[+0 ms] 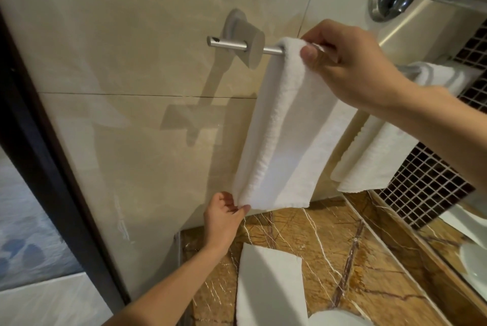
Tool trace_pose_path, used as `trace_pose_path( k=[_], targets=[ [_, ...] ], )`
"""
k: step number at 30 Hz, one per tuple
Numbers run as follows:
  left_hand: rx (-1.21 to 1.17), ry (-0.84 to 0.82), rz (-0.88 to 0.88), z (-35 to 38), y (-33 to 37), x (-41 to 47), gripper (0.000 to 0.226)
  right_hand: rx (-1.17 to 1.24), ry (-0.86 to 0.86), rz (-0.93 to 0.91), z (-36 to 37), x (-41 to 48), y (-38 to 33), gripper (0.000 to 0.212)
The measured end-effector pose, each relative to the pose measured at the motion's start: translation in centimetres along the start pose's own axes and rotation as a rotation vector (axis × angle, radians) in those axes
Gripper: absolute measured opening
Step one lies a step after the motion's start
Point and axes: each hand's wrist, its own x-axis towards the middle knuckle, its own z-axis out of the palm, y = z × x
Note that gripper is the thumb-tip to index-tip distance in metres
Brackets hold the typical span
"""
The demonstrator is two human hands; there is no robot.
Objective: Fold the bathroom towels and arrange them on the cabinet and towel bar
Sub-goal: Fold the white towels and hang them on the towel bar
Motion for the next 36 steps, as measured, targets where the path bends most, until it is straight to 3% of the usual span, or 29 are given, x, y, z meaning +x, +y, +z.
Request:
trace_pose_path(
  k=[2, 5, 13, 16, 20, 26, 36],
  targets=[
    [0.023, -0.034, 0.020, 0.1, 0.0, 0.0, 0.038, 0.010, -0.001, 0.001, 0.0, 0.0, 0.1, 0.022],
    [0.051, -0.039, 0.041, 0.0, -0.4, -0.1, 0.015, 0.011, 0.000, 0.001, 0.0, 0.0, 0.1, 0.022],
    [0.103, -0.072, 0.052, 0.5, -0.7, -0.7, 0.020, 0.002, 0.002, -0.013, 0.1, 0.1, 0.2, 0.022],
    [0.180, -0.069, 0.084, 0.6, -1.2, -1.0, 0.008, 0.000, -0.009, -0.016, 0.1, 0.1, 0.2, 0.022],
    [0.234, -0.065, 0.135, 0.5, -1.7, -1.3, 0.024, 0.001, -0.012, -0.024, 0.0, 0.1, 0.2, 0.023],
    [0.322, -0.156, 0.135, -0.1, -2.2, -1.4, 0.018, -0.010, -0.004, -0.018, 0.0, 0.1, 0.3, 0.025],
    [0.474, -0.240, 0.201, -0.6, -2.5, -1.5, 0.023, -0.014, -0.133, -0.063, -1.2, 1.0, 0.6, 0.027]
  ],
)
